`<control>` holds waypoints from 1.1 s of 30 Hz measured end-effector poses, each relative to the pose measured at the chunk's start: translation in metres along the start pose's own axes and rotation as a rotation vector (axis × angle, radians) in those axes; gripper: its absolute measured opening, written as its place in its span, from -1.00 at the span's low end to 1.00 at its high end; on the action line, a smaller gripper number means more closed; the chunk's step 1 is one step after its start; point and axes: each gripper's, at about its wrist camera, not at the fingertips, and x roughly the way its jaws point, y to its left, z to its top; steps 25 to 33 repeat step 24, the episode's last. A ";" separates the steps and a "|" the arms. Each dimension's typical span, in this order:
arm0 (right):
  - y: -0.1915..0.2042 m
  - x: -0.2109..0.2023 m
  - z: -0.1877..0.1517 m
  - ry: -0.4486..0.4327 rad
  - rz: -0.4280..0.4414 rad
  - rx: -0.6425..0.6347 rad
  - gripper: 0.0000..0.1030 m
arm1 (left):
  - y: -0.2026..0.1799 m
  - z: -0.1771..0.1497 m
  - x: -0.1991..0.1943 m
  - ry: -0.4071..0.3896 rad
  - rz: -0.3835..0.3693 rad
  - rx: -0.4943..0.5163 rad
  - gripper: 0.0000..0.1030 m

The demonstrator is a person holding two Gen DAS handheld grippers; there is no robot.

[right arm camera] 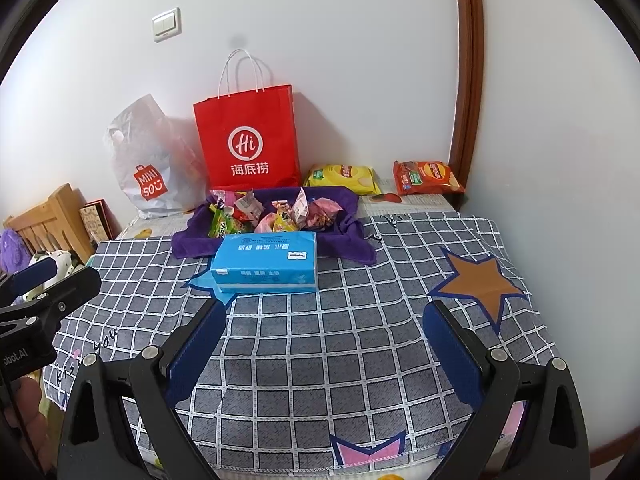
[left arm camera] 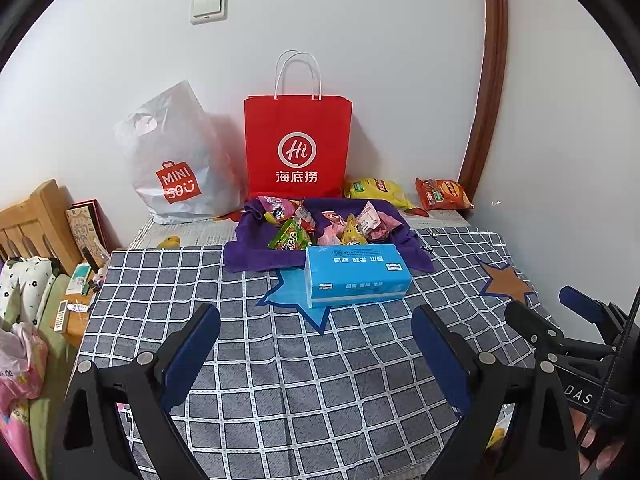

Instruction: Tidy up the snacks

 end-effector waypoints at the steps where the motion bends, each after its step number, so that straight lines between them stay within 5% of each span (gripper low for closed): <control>1: 0.000 0.000 0.000 0.000 0.000 0.000 0.90 | 0.000 0.000 0.000 -0.001 0.000 0.000 0.88; 33: 0.000 -0.004 0.001 -0.010 0.002 -0.008 0.90 | 0.001 0.001 -0.002 -0.008 -0.002 -0.003 0.88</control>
